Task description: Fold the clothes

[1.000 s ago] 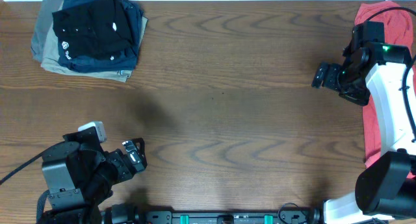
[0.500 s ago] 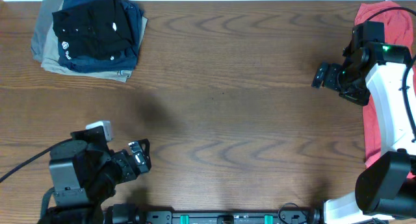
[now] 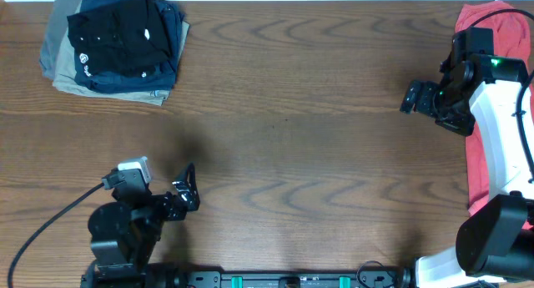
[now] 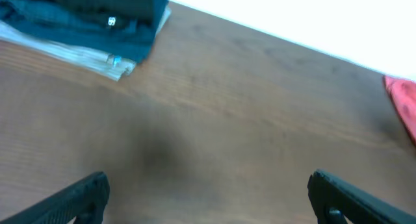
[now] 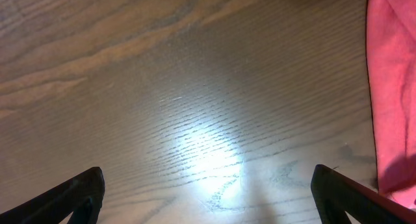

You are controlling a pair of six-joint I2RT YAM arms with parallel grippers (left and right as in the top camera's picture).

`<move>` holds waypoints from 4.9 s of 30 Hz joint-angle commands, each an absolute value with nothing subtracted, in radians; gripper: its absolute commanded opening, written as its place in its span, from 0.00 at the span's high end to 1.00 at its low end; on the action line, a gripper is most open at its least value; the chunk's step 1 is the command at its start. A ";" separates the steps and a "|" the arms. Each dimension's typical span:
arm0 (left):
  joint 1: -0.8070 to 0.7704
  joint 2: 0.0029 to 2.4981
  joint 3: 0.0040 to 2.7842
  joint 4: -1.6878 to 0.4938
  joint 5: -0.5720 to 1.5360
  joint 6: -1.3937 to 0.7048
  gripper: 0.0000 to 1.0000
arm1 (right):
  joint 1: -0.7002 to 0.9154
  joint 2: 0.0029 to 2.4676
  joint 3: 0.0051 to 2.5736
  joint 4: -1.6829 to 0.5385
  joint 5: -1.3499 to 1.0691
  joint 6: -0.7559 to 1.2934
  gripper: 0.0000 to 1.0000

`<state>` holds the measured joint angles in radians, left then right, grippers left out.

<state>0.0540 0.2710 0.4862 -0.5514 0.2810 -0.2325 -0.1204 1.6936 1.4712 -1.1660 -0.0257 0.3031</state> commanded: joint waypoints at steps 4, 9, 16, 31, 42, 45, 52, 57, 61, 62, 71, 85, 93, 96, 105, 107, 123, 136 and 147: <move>0.048 0.181 0.349 -0.406 0.268 -0.230 0.02 | -0.121 1.689 1.475 -1.168 -0.019 0.294 0.01; 0.048 0.134 0.267 -0.275 0.268 -0.230 0.02 | -0.121 1.689 1.475 -1.168 -0.019 0.294 0.01; 0.048 0.078 0.152 -0.086 0.237 -0.230 0.02 | -0.121 1.689 1.475 -1.168 -0.019 0.294 0.01; 0.057 0.001 0.004 0.009 0.215 -0.230 0.02 | -0.121 1.689 1.475 -1.168 -0.019 0.294 0.01; 0.078 0.002 0.004 -0.051 0.216 -0.230 0.02 | -0.121 1.689 1.475 -1.168 -0.019 0.294 0.01; 0.078 0.004 0.004 -0.051 0.216 -0.230 0.02 | -0.121 1.689 1.475 -1.168 -0.019 0.294 0.01; 0.078 0.004 0.004 -0.051 0.216 -0.230 0.02 | -0.121 1.689 1.475 -1.168 -0.019 0.294 0.01; 0.078 0.004 0.004 -0.051 0.216 -0.230 0.02 | -0.121 1.689 1.475 -1.168 -0.019 0.294 0.01; 0.078 0.004 0.004 -0.051 0.216 -0.230 0.02 | -0.121 1.689 1.475 -1.168 -0.019 0.294 0.01; 0.078 0.004 0.004 -0.051 0.216 -0.230 0.02 | -0.121 1.689 1.475 -1.168 -0.019 0.294 0.01; 0.078 0.004 0.004 -0.051 0.216 -0.230 0.02 | -0.121 1.689 1.475 -1.168 -0.019 0.294 0.01; 0.078 0.004 0.004 -0.051 0.216 -0.230 0.02 | -0.111 1.596 1.475 -1.168 -0.019 0.294 0.01; 0.078 0.004 0.004 -0.051 0.216 -0.230 0.02 | -0.107 1.429 1.475 -1.168 -0.019 0.295 0.01; 0.078 0.004 0.004 -0.051 0.216 -0.230 0.02 | -0.103 1.352 1.475 -1.168 -0.019 0.294 0.01; 0.078 0.004 0.004 -0.051 0.216 -0.230 0.02 | -0.102 1.129 1.475 -1.168 -0.019 0.294 0.01; 0.078 0.004 0.004 -0.051 0.216 -0.230 0.02 | -0.102 1.080 1.475 -1.168 -0.019 0.294 0.01; 0.078 0.004 0.004 -0.051 0.216 -0.230 0.02 | -0.093 0.771 1.457 -1.156 -0.015 0.333 0.01; 0.078 0.004 0.004 -0.051 0.216 -0.230 0.02 | 0.066 0.441 1.064 -0.862 -0.015 0.370 0.01; 0.078 0.004 0.004 -0.051 0.216 -0.230 0.02 | 0.067 0.141 0.706 -0.716 -0.004 0.358 0.01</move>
<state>0.0750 0.0109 0.0212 -0.0177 0.2028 -0.2325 0.0589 0.1867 0.7547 -0.7361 -0.0174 0.3561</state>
